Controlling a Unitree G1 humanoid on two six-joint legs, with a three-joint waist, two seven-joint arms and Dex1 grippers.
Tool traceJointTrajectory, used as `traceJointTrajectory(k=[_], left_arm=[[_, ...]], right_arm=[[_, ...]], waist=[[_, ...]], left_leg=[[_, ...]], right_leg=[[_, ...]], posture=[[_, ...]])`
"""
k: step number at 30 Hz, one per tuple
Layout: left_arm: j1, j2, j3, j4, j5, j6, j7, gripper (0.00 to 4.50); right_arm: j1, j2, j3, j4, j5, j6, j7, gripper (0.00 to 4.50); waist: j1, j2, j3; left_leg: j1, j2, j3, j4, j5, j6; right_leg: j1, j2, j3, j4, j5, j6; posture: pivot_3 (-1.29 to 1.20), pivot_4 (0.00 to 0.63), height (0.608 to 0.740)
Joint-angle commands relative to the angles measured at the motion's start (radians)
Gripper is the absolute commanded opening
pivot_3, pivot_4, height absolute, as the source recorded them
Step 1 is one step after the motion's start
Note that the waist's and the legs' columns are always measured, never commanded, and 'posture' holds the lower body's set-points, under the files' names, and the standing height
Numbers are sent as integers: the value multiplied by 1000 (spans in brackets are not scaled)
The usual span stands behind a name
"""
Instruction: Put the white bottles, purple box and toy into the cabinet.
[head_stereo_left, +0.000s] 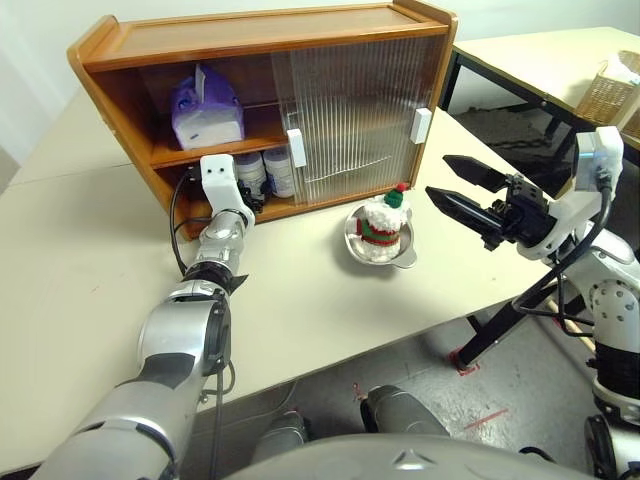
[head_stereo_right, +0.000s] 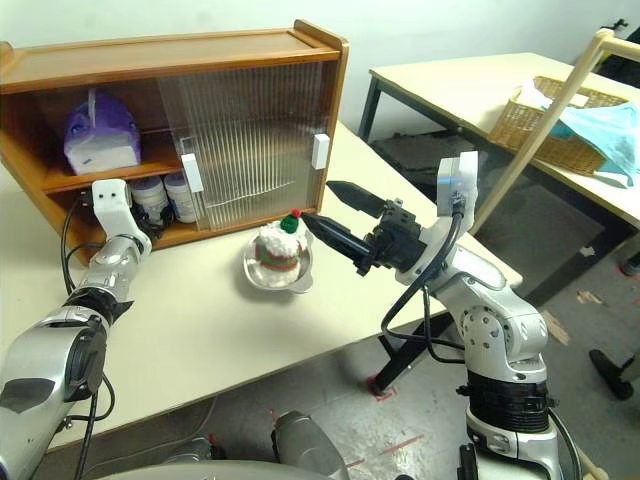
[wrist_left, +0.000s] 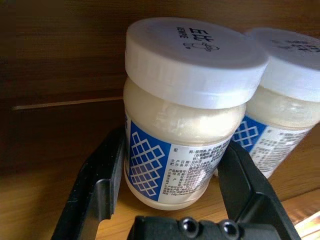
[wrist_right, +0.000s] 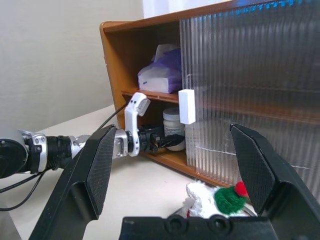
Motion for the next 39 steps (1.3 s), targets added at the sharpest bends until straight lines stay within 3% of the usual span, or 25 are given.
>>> traceJointTrajectory(k=[1,19,23,31,39], left_arm=[[-18,7,8,5,13,2,13,3047],[37,42,24,-3,13,-12,50,3047],[38,34,21,-6,13,-15,38,4468],[75,31,34,-42,-6,-40,10,4468],[170,14,58,-202,-46,-45,-28,4468]], right_arm=[[2,-7,-4,-10,12,9,-3,4500],[-36,-7,15,30,4,8,24,4500],[-41,-7,16,36,2,8,28,4500],[-44,-4,22,40,1,6,34,4500],[-63,2,35,62,-2,8,48,4500]], waist=[[-10,0,0],[-20,-1,0],[-18,-1,0],[-16,-1,0],[-1,-1,0]], left_leg=[[0,0,0,0,0,0],[0,-5,-3,0,0,0],[1,-5,-3,0,0,0],[1,-5,-3,0,0,0],[1,-6,-3,1,0,0]], right_leg=[[0,0,0,0,0,0],[2,-2,0,0,-1,4],[2,-2,0,0,-1,4],[2,-2,0,0,-1,4],[3,-2,0,0,-1,4]], posture=[[-320,0,740],[-275,0,740],[-273,0,740],[-268,0,740],[-237,0,740]])
